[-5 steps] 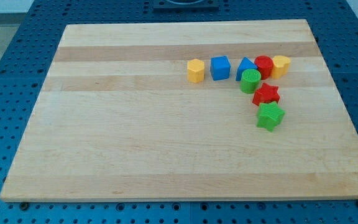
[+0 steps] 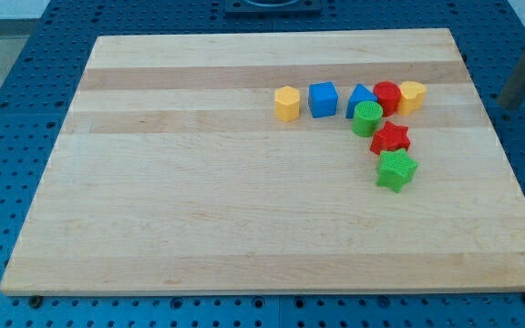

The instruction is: Push yellow heart towards top center

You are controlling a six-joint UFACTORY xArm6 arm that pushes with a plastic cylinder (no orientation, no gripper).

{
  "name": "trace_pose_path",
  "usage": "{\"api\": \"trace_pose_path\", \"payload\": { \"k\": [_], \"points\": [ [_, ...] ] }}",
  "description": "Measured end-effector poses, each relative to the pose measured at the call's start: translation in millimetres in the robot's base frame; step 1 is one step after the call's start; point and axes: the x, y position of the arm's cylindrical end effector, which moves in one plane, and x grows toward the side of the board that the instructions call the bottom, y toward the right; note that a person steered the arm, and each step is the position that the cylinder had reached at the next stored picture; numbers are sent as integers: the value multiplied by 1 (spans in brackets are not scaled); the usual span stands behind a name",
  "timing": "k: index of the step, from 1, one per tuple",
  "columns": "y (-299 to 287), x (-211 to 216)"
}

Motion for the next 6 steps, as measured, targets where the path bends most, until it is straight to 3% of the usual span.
{"api": "trace_pose_path", "payload": {
  "k": [2,4,6],
  "points": [
    [-26,7],
    [-120,4],
    [-156,-56]
  ]
}}
